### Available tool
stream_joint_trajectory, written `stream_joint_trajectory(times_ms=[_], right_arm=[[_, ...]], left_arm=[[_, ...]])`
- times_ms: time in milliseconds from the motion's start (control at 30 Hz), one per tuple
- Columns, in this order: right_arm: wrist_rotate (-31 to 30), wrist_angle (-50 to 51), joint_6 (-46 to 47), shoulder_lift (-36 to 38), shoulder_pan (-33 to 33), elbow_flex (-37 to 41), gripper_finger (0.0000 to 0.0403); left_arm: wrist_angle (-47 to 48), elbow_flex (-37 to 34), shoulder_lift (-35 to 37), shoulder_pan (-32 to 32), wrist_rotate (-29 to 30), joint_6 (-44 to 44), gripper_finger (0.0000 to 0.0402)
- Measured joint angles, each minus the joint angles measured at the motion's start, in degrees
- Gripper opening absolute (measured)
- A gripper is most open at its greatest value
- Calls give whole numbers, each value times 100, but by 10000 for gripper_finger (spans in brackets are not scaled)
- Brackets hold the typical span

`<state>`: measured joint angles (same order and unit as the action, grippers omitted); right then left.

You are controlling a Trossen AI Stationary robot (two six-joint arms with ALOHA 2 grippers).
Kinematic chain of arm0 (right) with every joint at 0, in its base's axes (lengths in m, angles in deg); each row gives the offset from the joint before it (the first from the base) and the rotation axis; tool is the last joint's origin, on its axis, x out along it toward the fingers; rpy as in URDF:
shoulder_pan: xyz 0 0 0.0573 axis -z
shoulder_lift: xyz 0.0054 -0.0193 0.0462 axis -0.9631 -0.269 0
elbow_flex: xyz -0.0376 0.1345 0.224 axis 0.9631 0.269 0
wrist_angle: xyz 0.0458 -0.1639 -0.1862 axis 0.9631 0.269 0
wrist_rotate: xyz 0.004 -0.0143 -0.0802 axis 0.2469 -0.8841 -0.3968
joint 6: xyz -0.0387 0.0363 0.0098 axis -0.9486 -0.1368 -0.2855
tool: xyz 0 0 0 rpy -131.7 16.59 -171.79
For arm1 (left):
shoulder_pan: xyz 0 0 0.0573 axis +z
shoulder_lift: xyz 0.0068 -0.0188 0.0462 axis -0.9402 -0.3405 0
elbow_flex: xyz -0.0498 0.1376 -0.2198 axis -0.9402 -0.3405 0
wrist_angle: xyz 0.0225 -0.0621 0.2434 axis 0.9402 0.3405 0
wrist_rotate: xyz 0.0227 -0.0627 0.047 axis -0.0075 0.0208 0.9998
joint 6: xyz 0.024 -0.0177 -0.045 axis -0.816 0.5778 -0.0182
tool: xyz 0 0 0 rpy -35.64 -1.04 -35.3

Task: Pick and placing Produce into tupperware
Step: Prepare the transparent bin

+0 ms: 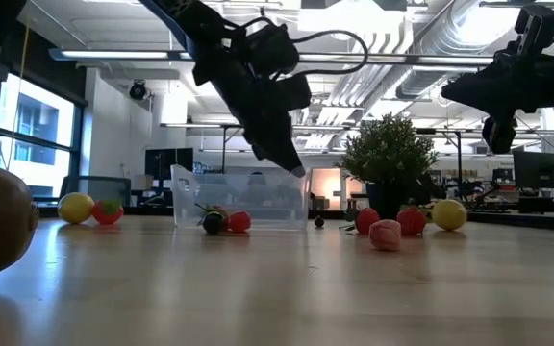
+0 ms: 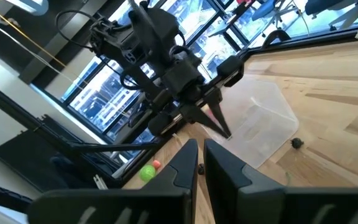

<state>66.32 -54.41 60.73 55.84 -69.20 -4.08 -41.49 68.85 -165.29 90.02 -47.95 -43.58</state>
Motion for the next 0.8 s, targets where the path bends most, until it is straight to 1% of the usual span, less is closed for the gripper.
stream_joint_trajectory(times_ms=[100,333,567,800], right_arm=[[0,0,-1,0,0,0,19],[-2,0,2,0,0,0,19],[-2,0,13,0,1,0,19],[-5,0,13,0,2,0,19]], left_arm=[[-81,0,-4,88,164,-2,3],[39,0,-9,452,232,-61,3],[90,0,-9,851,199,-204,3],[82,0,-11,1023,183,-353,3]])
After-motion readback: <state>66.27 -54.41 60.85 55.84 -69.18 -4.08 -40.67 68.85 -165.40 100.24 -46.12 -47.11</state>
